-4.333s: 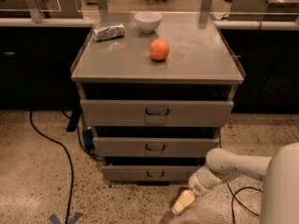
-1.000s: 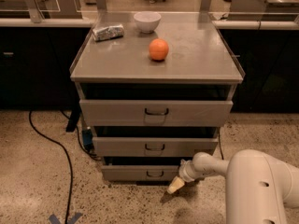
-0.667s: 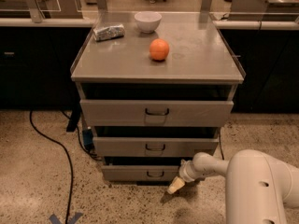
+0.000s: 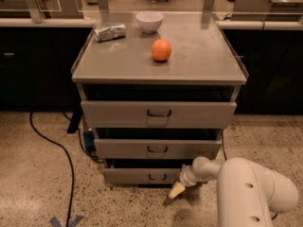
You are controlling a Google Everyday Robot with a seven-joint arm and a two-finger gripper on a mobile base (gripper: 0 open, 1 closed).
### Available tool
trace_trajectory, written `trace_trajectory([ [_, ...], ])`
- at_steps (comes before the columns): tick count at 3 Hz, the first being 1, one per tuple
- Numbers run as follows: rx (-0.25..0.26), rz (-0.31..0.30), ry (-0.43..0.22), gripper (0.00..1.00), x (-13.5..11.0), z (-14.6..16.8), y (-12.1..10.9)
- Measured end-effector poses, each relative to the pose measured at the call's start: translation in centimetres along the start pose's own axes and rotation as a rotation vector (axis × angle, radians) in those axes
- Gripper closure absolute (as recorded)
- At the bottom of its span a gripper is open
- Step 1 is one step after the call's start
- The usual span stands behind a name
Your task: Open bottom drawer
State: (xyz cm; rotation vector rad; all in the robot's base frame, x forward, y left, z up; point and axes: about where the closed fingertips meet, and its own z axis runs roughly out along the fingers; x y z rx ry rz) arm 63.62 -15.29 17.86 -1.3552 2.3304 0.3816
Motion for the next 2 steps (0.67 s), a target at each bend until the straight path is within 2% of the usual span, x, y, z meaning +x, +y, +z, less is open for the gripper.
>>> trace_trajectory([
  [2, -0.041, 0.0, 0.032, 0.0, 0.39, 1.36, 0.65],
])
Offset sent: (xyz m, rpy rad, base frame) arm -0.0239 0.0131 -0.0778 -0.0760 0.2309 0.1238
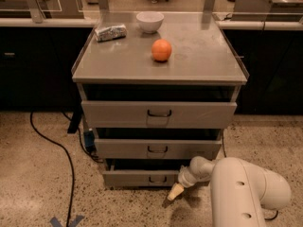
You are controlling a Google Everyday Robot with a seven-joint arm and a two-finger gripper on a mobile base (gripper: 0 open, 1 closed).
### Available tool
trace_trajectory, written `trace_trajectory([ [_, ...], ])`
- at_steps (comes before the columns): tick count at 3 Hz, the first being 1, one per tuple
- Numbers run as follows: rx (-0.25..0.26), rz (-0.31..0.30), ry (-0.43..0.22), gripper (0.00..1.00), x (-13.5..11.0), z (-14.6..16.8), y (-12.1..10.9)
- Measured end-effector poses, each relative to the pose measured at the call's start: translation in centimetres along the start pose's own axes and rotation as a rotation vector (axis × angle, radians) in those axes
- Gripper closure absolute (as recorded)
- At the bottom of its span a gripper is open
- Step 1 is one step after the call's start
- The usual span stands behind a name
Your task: Open bottom drawer
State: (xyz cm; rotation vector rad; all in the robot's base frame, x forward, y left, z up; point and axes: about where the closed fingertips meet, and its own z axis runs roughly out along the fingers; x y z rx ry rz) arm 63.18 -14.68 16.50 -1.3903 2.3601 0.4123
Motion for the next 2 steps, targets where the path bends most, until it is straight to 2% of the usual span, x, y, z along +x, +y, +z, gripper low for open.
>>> trace_trajectory([
  [1, -0.029, 0.0, 0.029, 0.0, 0.9, -0.1, 1.3],
  [2, -0.09, 0.016, 0.08, 0.0, 3.2, -1.0, 4.9],
])
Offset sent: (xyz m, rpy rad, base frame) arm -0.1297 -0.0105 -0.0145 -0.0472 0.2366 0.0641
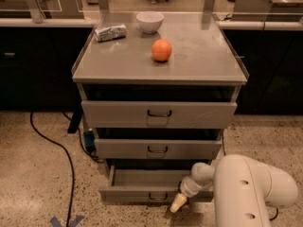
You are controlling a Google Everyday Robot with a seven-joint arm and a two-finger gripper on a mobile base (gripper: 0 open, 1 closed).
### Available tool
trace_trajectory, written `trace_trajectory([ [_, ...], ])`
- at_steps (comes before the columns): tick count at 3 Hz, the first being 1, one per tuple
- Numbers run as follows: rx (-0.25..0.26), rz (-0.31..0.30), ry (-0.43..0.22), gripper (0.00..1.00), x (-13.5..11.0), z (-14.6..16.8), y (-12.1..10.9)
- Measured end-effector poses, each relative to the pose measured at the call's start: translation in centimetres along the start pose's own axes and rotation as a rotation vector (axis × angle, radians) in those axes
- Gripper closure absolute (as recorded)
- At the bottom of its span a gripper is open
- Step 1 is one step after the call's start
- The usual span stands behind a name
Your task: Open bottom drawer
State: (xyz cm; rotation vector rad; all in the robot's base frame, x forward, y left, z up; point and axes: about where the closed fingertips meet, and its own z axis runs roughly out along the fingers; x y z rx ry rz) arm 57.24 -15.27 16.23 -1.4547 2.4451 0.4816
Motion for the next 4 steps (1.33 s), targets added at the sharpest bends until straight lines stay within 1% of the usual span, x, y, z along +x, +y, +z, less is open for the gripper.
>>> trace_trajectory([
  [1, 0.0, 0.0, 0.0, 0.0, 0.0, 0.0, 0.0],
  [2, 0.002, -0.015, -0.011, 0.0, 0.1, 0.1, 0.4],
  [3, 0.003, -0.048, -0.017, 0.0, 0.7, 0.3, 1.2],
  [4, -0.012, -0.053, -0.01, 0.0, 2.0, 0.5, 2.4],
])
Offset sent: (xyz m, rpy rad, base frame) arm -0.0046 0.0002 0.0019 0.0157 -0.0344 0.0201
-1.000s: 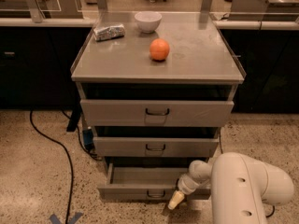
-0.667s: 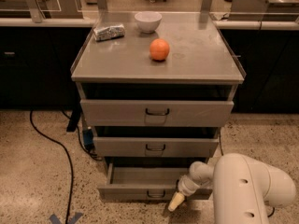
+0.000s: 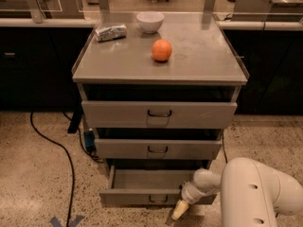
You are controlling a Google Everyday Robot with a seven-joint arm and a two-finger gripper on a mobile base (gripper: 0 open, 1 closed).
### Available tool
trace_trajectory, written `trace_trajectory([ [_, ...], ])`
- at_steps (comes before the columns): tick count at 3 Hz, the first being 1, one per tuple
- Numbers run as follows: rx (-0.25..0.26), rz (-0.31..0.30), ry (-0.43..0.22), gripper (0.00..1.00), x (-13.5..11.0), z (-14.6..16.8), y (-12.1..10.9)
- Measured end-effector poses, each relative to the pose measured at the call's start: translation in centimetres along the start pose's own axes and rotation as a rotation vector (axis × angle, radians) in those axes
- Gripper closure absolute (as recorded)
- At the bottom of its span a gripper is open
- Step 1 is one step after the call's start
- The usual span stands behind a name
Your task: Open bottom drawer
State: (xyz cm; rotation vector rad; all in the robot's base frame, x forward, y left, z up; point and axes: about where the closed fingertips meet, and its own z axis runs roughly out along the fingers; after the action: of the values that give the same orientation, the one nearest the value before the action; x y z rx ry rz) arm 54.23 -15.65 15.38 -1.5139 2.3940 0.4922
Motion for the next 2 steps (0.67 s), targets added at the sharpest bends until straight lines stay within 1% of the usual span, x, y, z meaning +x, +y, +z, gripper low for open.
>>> trace_trajectory([
  [1, -0.002, 0.003, 0.001, 0.0, 0.1, -0.3, 0.3],
  [2, -0.024, 0.013, 0.008, 0.0, 1.4, -0.8, 1.9],
])
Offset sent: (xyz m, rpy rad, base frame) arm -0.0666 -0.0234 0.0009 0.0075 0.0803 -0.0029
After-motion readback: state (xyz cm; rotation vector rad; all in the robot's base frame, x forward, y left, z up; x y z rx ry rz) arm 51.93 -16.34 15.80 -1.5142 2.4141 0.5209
